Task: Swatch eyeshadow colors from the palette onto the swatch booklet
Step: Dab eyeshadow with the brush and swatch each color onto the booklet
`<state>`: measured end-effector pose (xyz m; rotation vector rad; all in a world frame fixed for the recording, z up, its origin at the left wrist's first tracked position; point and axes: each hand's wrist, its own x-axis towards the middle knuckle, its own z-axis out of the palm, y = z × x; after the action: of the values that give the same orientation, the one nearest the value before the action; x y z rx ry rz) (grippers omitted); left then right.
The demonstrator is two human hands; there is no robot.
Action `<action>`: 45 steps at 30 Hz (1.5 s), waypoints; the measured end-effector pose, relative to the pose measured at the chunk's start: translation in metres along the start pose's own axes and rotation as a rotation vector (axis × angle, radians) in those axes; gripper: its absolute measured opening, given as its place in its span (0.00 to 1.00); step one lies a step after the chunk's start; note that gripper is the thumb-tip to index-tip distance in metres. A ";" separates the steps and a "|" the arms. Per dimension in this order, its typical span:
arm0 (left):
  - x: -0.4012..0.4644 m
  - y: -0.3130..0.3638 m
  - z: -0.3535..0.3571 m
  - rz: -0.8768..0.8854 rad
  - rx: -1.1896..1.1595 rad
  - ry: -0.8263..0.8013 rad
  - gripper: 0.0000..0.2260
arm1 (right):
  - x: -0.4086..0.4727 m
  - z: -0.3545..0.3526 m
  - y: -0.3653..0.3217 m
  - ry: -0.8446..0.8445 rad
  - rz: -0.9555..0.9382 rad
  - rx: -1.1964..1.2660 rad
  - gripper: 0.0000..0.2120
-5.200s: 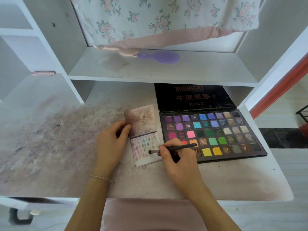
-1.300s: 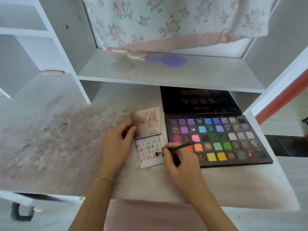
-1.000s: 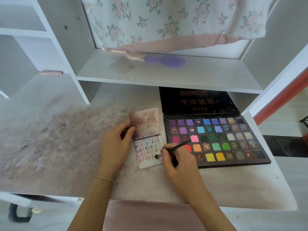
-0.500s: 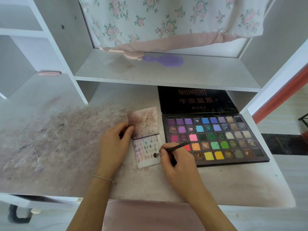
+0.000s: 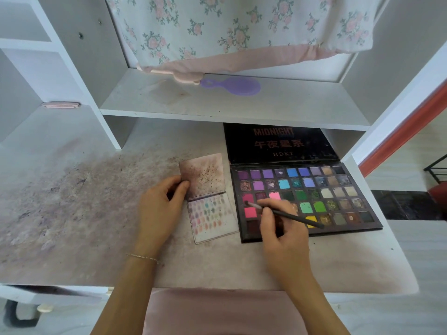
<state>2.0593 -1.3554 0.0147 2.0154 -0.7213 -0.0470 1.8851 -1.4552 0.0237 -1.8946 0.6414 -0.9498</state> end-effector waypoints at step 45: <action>-0.001 -0.005 0.001 0.034 -0.017 -0.009 0.07 | -0.015 -0.091 0.038 0.486 0.332 -0.286 0.06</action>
<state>2.0603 -1.3543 0.0099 1.9877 -0.7581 -0.0424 1.8005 -1.5061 0.0129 -1.7217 1.3968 -1.1494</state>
